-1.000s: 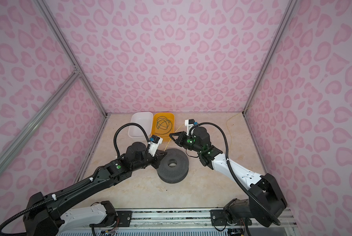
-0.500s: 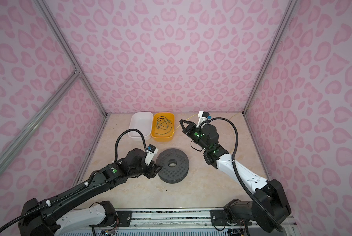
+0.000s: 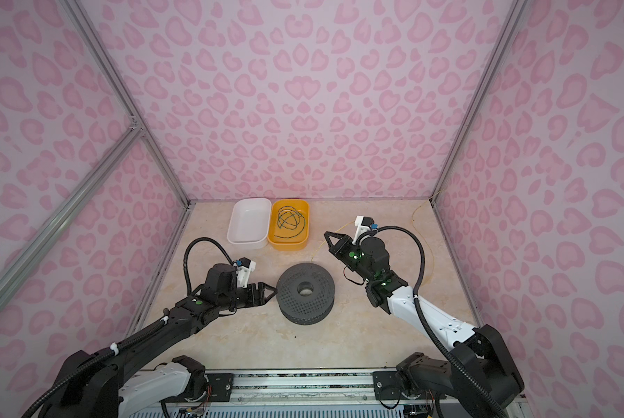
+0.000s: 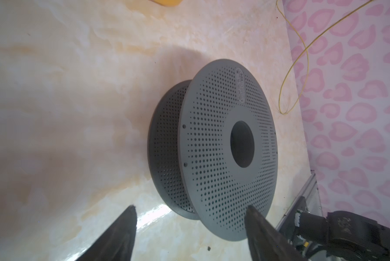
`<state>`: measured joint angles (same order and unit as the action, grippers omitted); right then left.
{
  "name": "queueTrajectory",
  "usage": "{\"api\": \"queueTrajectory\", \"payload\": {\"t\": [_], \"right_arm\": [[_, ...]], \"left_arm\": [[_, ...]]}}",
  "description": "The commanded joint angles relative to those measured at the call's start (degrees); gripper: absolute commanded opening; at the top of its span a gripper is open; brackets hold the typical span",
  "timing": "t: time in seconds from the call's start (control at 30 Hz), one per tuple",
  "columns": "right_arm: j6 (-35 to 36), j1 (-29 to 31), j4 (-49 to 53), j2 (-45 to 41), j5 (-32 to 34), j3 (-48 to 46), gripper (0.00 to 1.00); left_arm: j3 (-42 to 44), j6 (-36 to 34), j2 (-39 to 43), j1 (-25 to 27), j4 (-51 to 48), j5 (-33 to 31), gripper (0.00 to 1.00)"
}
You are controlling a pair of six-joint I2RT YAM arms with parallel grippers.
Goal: Wrap the cables
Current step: 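Open the left gripper off the cable and lower it to the spool rim, then grasp the grey spool flange with the left gripper and tip it upright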
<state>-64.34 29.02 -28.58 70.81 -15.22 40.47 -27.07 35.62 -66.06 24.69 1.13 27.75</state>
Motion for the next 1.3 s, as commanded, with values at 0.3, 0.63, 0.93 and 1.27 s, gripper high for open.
{"api": "queueTrajectory", "payload": {"t": [0.3,0.63,0.93,1.27], "right_arm": [[-0.16,-0.45,-1.42,-0.91,-0.58,-0.73,0.00],[0.14,-1.06,-0.70,-1.80,-0.63,-0.99,0.00],[0.16,-1.51,-0.34,-3.11,-0.29,-1.49,0.00],[0.40,-2.04,0.45,-4.78,0.11,-1.46,0.00]], "left_arm": [[2.02,10.03,-15.23,-0.34,29.03,11.32,0.53],[1.49,10.41,-17.12,-0.34,31.01,7.91,0.21],[-1.56,6.51,-11.94,-0.34,22.54,5.89,0.04],[-18.82,-7.90,-3.22,2.34,-11.27,-10.92,0.04]]}}
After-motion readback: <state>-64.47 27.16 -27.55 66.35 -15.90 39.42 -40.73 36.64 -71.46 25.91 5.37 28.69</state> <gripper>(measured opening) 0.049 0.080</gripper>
